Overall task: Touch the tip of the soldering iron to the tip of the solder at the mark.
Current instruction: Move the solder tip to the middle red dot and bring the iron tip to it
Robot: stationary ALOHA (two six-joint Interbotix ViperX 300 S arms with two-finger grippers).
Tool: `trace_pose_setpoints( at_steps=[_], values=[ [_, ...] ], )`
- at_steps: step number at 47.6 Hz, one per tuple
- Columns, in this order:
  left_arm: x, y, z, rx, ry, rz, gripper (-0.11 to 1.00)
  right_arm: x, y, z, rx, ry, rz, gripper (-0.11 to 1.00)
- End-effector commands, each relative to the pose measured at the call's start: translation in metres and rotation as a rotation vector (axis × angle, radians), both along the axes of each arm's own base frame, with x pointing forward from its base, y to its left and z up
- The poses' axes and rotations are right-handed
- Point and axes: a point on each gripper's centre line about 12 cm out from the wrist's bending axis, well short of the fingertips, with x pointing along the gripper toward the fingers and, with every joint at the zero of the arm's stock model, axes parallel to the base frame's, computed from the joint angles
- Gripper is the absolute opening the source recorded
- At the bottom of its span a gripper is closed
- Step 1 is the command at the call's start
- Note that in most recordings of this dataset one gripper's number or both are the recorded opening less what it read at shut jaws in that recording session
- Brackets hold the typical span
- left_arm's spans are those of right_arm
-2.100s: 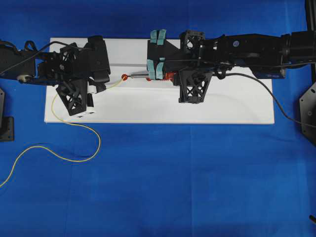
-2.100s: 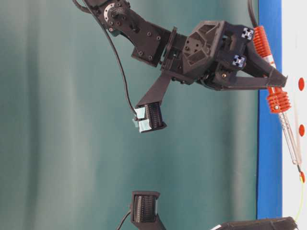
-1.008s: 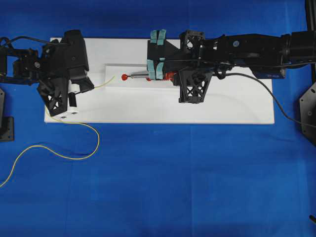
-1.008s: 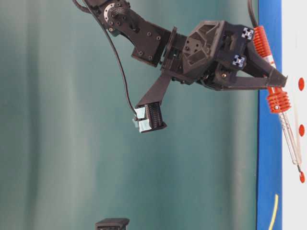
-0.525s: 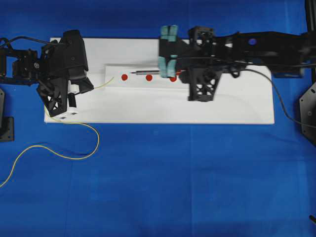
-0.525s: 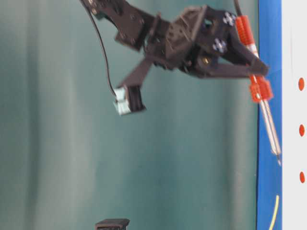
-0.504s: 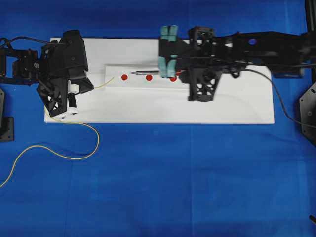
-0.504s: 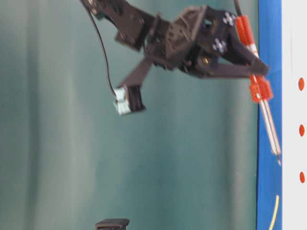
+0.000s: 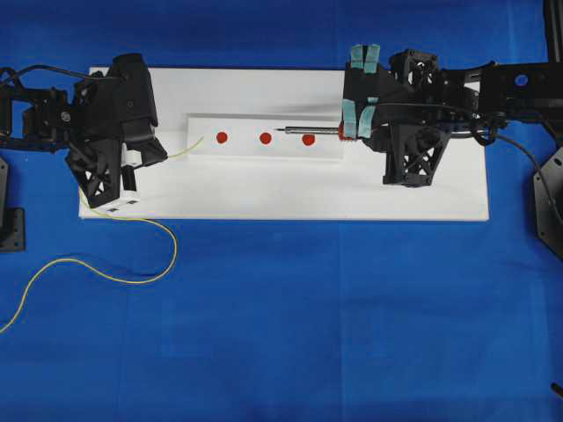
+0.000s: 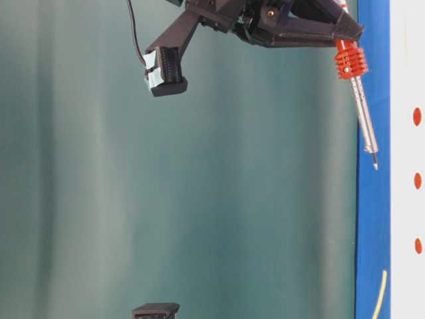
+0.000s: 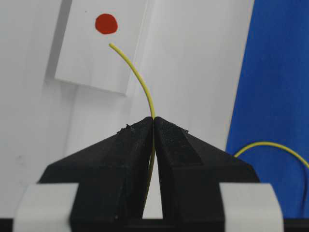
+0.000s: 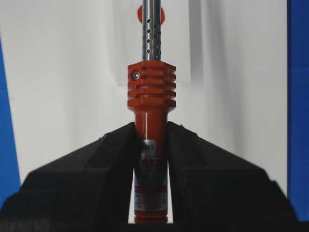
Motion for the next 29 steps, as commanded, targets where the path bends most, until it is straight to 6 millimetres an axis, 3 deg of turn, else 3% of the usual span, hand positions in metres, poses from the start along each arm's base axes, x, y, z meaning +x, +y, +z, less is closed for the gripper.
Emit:
trace_pose_setpoints(
  at_steps=[1, 10, 29],
  values=[
    [0.007, 0.0, 0.011, 0.005, -0.05, 0.0, 0.02, 0.002, -0.002, 0.011, -0.023, -0.035, 0.008, 0.06],
    [0.019, 0.002, 0.018, 0.009, -0.098, 0.002, 0.02, 0.003, -0.003, 0.011, -0.033, -0.032, 0.012, 0.06],
    [0.076, 0.006, 0.01, 0.017, -0.029, -0.022, 0.02, 0.002, -0.003, 0.01, -0.032, -0.028, 0.011, 0.06]
  ],
)
